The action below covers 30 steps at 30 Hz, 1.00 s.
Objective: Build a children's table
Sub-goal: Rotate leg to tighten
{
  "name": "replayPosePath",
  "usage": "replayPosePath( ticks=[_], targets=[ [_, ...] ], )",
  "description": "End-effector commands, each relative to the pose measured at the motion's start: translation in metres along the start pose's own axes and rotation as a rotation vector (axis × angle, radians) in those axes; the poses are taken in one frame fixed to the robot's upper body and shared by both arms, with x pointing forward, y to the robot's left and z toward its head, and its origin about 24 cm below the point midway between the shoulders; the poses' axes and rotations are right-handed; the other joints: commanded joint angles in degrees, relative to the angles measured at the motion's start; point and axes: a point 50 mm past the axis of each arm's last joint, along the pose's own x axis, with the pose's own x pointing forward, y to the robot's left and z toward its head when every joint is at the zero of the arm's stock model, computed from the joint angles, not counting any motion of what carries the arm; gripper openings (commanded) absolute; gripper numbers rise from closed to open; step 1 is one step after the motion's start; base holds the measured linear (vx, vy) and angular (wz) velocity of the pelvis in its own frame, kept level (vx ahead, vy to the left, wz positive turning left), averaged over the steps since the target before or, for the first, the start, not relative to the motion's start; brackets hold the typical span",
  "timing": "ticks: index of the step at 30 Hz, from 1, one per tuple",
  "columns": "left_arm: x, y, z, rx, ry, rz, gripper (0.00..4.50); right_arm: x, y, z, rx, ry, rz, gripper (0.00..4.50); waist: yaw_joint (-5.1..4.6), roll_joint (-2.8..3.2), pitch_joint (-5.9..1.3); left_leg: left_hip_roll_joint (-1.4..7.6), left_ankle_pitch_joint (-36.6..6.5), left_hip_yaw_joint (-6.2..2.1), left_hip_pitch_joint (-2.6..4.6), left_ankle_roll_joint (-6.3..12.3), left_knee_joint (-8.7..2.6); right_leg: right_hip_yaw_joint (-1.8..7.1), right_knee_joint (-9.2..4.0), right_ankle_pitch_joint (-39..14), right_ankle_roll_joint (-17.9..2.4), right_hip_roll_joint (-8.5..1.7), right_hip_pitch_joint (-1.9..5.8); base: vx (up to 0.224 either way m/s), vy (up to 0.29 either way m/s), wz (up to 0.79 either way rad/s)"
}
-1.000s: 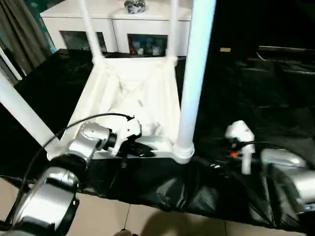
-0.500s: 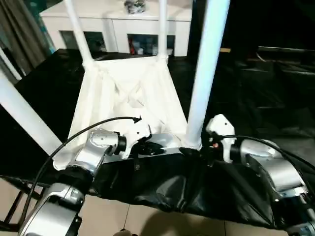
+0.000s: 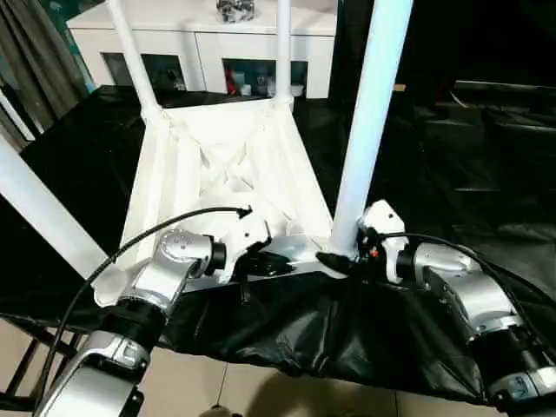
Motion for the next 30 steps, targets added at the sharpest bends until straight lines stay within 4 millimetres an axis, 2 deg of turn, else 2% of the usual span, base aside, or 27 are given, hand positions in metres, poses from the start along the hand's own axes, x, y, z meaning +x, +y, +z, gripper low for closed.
replayPosePath(
  ticks=[1, 9, 10, 12, 15, 17, 18, 19, 21, 23, 24, 26, 29, 30],
  targets=[
    [0.000, -0.003, -0.007, -0.044, 0.008, -0.019, 0.00, 0.002, -0.002, 0.004, 0.000, -0.022, 0.008, 2.91, 0.14, -0.91, -3.43, 2.09, -11.90, -0.75, 0.25, 2.69, -3.87, 2.64, -4.98, -16.79, -11.06, -4.56, 2.80, 0.000, 0.000, 0.00],
    [-0.004, 0.003, -0.007, -0.039, 0.025, 0.011, 0.00, 0.006, -0.003, 0.000, 0.007, -0.027, -0.010, 2.74, -0.15, -0.85, -3.34, 2.09, -13.00, -0.77, 0.36, 2.49, -3.95, 2.62, -5.14, -18.03, -11.12, -4.55, 2.77, 0.000, 0.000, 0.00],
    [0.001, 0.008, -0.003, -0.045, 0.014, 0.097, 0.00, 0.010, 0.000, -0.004, 0.014, -0.029, -0.051, 2.74, -0.23, -0.83, -3.28, 2.09, -13.10, -0.79, 0.35, 2.37, -4.01, 2.62, -5.16, -18.33, -11.02, -4.54, 2.73, 0.000, 0.000, 0.00],
    [0.004, 0.009, -0.001, -0.047, 0.007, 0.126, 0.00, 0.012, 0.001, -0.006, 0.017, -0.030, -0.078, 2.73, -0.31, -0.93, -3.23, 2.05, -13.92, -0.76, 0.58, 1.92, -4.01, 2.63, -5.38, -19.89, -10.70, -4.54, 2.53, 0.000, 0.000, 0.00],
    [0.027, 0.010, 0.013, -0.076, -0.047, 0.243, 0.00, 0.028, 0.014, -0.016, 0.065, -0.039, -0.240, 2.73, -0.33, -1.02, -3.18, 2.03, -14.32, -0.87, 0.66, 1.17, -4.12, 2.66, -5.54, -22.22, -9.79, -4.59, 2.38, 0.000, 0.000, 0.00],
    [0.035, 0.008, 0.018, -0.082, -0.065, 0.265, 0.00, 0.034, 0.020, -0.017, 0.079, -0.049, -0.280, 2.72, -0.29, -1.06, -3.08, 1.93, -14.59, -0.85, 0.72, 1.20, -4.17, 2.68, -5.86, -23.38, -9.06, -4.61, 2.28, 0.000, 0.000, 0.00],
    [0.045, 0.006, 0.025, -0.079, -0.079, 0.277, 0.00, 0.043, 0.026, -0.017, 0.111, -0.060, -0.344, 2.72, -0.32, -0.94, -3.12, 1.95, -14.63, -0.83, 0.72, 1.29, -4.24, 2.73, -5.92, -23.40, -8.78, -4.56, 2.26, 0.000, 0.000, 0.00],
    [0.054, 0.004, 0.030, -0.080, -0.091, 0.294, 0.00, 0.051, 0.032, -0.017, 0.132, -0.066, -0.394, 2.72, -0.31, -0.40, -3.07, 1.93, -14.78, -0.86, 0.77, 1.12, -4.29, 2.81, -5.97, -23.31, -8.59, -4.50, 2.01, 0.000, 0.000, 0.00],
    [0.067, -0.002, 0.038, -0.067, -0.100, 0.289, 0.00, 0.067, 0.043, -0.009, 0.142, -0.098, -0.397, 2.72, -0.41, -0.68, -3.13, 1.71, -15.46, -0.91, 0.83, 0.75, -4.31, 2.62, -6.17, -24.88, -8.04, -4.54, 2.01, 0.000, 0.000, 0.00],
    [0.072, -0.004, 0.041, -0.037, -0.096, 0.285, 0.00, 0.076, 0.051, 0.002, 0.091, -0.135, -0.334, 2.72, -0.51, -0.09, -3.11, 1.71, -16.75, -1.09, 0.73, 1.04, -4.41, 2.57, -6.46, -26.13, -7.17, -4.56, 2.08, 0.000, 0.000, 0.00],
    [0.072, -0.005, 0.042, -0.016, -0.090, 0.269, 0.00, 0.078, 0.053, 0.006, 0.081, -0.152, -0.317, 2.72, -0.51, -0.17, -3.18, 1.74, -16.95, -1.17, 0.58, 1.33, -4.52, 2.59, -6.46, -25.81, -6.72, -4.55, 2.18, 0.000, 0.000, 0.00],
    [0.070, -0.008, 0.041, 0.021, -0.082, 0.219, 0.00, 0.076, 0.052, 0.011, 0.094, -0.181, -0.274, 3.28, -0.54, -0.09, -3.40, 1.82, -16.05, -1.22, 0.39, 1.72, -4.55, 2.68, -6.23, -23.39, -6.89, -4.58, 2.32, 0.000, 0.000, 0.00],
    [0.062, -0.008, 0.037, 0.043, -0.083, 0.176, 0.00, 0.065, 0.043, 0.008, 0.101, -0.185, -0.257, 3.55, -0.71, -0.10, -3.81, 1.85, -12.65, -1.15, -0.09, 2.91, -4.39, 2.67, -5.35, -15.04, -9.33, -4.63, 2.99, 0.000, 0.000, 0.00],
    [0.058, -0.008, 0.035, 0.049, -0.083, 0.165, 0.00, 0.060, 0.040, 0.006, 0.101, -0.184, -0.255, 3.55, -0.79, -0.05, -3.84, 1.90, -12.00, -1.10, -0.14, 3.22, -4.35, 2.68, -5.24, -13.74, -9.77, -4.65, 3.01, 0.000, 0.000, 0.00]
  ],
)
